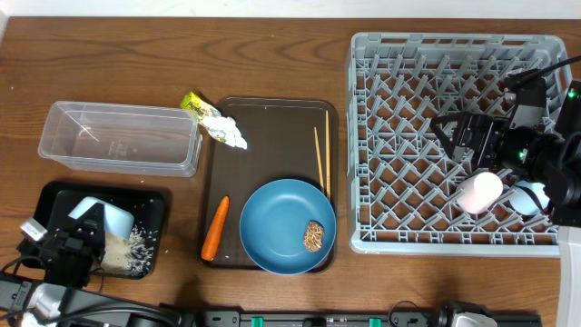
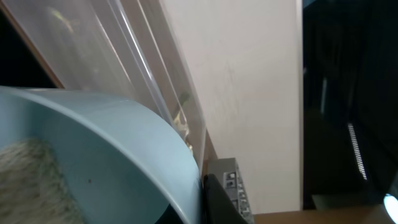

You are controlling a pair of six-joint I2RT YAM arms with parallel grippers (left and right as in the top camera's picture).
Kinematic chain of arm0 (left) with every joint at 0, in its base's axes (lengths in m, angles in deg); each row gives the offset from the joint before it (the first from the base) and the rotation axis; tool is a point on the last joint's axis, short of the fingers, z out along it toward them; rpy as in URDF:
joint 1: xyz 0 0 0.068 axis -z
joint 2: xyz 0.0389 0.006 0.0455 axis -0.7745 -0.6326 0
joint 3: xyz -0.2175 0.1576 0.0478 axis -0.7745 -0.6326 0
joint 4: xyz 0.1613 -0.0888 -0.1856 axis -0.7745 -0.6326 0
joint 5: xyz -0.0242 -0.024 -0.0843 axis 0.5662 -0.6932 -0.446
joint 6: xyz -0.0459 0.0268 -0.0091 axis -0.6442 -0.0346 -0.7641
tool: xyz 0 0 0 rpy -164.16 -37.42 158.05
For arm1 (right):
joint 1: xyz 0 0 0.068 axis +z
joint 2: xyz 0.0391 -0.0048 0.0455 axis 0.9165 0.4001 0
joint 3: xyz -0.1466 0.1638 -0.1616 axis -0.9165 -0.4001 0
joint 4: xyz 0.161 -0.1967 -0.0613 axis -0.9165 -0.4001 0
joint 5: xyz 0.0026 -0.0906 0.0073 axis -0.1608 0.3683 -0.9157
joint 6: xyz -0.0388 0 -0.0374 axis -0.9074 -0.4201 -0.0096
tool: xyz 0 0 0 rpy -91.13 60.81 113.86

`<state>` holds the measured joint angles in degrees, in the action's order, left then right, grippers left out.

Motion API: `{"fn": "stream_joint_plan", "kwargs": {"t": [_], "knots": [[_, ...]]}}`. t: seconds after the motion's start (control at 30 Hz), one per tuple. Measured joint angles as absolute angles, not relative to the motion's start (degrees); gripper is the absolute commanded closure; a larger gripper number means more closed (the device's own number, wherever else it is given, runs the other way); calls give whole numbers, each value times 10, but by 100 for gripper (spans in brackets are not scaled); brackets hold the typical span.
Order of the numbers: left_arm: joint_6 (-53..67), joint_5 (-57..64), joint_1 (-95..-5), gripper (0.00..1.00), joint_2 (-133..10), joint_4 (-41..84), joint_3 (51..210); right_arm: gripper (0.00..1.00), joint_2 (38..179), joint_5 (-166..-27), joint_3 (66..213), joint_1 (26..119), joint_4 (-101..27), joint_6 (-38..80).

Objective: Sort waste into correct bins and load items into the dishwasher rack
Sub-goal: 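Tilt the bowl with the left gripper to dump rice onto black tray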

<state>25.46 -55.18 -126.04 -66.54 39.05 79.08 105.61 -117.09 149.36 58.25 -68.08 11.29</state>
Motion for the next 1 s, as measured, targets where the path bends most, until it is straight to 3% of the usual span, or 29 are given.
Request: {"fn": "stream_joint_plan", "kwargs": {"t": [1.0], "knots": [[234,-564,-1263,94,-664,402,789,4,1056,-1171,1494,582,-676,113]]}}
